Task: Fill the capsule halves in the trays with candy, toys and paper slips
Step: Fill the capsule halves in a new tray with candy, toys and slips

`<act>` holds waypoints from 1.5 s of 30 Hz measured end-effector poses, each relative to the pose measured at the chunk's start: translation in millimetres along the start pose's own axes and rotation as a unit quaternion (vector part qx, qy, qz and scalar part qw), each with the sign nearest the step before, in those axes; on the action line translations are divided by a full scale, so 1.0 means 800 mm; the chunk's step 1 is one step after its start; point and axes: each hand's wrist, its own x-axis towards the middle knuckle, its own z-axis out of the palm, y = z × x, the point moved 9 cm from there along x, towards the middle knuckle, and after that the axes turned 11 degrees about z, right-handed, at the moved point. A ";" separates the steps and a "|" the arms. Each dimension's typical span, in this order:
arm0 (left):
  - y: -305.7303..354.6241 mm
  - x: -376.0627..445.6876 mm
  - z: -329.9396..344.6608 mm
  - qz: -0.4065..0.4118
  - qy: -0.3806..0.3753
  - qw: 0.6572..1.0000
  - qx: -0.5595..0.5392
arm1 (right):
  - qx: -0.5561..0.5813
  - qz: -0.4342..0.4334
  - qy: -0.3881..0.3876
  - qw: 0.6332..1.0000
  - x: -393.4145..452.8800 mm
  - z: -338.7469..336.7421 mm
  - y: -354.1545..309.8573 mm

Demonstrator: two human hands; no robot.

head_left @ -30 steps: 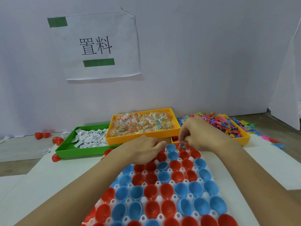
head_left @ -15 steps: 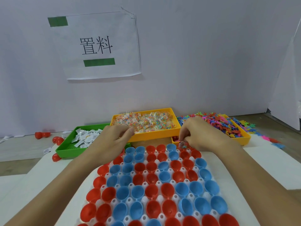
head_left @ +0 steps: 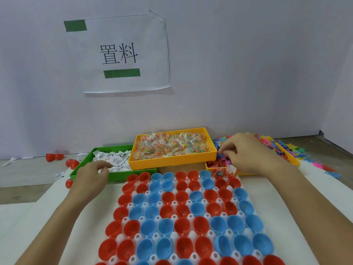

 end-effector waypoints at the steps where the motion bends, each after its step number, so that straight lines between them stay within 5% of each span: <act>1: -0.003 -0.001 0.004 0.001 -0.012 1.000 0.007 | 0.003 0.014 0.021 1.000 0.004 -0.007 0.012; 7: -0.003 0.003 0.019 0.031 -0.060 0.998 0.011 | -0.033 0.118 0.054 0.991 0.016 -0.012 0.091; 16: -0.005 0.003 0.017 0.037 -0.060 0.997 0.010 | -0.024 0.138 0.092 0.986 0.009 0.000 0.099; 34: 0.015 0.002 0.020 0.085 -0.089 0.992 -0.012 | 0.035 0.089 0.181 0.979 0.010 -0.022 0.080; 45: 0.036 0.000 0.024 0.104 -0.089 0.989 -0.062 | 0.061 0.089 0.131 0.986 0.010 -0.006 0.070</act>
